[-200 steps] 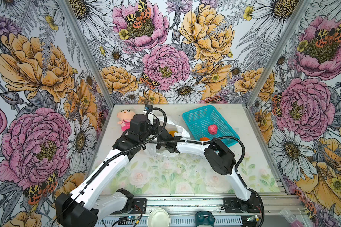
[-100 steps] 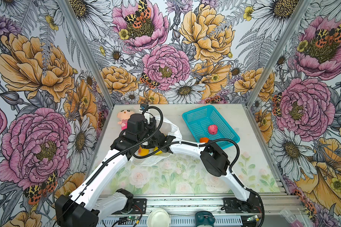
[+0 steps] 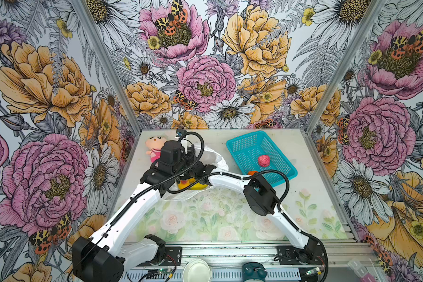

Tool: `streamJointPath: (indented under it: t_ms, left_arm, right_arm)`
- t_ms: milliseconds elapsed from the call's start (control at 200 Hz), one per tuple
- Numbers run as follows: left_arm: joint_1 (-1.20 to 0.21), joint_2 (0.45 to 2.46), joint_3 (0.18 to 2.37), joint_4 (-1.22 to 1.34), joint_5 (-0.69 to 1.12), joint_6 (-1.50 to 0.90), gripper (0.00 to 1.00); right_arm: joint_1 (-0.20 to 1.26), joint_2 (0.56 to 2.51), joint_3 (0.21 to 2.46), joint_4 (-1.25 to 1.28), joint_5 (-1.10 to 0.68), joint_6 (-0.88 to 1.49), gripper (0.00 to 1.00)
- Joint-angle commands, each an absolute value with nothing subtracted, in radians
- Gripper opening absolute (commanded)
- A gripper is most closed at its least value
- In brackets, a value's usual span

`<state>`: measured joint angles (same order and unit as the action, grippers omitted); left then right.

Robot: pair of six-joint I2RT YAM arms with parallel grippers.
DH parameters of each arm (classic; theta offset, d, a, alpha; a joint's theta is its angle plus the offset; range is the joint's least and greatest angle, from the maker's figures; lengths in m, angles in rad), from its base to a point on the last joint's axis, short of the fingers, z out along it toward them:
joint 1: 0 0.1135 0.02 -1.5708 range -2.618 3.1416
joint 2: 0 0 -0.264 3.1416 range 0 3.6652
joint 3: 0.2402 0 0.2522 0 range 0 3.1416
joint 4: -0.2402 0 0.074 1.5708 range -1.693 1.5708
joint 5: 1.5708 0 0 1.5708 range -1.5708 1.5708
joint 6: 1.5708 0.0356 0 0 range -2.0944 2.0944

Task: Untie the knot of the plastic bag and take out the fruit
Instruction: Pick up the fruit from the plastic bag.

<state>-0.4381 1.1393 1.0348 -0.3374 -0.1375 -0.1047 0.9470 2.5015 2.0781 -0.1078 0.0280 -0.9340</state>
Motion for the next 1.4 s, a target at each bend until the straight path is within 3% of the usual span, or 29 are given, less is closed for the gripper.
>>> streamJointPath:
  t_ms: [0, 485, 650, 1396]
  left_arm:
    - [-0.441, 1.147, 1.040, -0.336, -0.111, -0.103, 0.00]
    - [-0.439, 1.160, 1.040, -0.328, -0.108, -0.099, 0.00]
    - [-0.437, 1.155, 1.031, -0.324, -0.110, -0.099, 0.00]
    - [-0.373, 1.171, 1.019, -0.321, -0.146, -0.109, 0.00]
  right_arm:
    - [0.940, 2.528, 2.117, -0.111, 0.007, -0.925, 0.51]
    - [0.966, 2.386, 1.943, -0.090, -0.069, -0.682, 0.42]
    - [0.979, 2.291, 1.749, 0.128, -0.027, -0.660, 0.38]
    - [1.016, 1.714, 1.042, 0.512, -0.010, -0.394, 0.32]
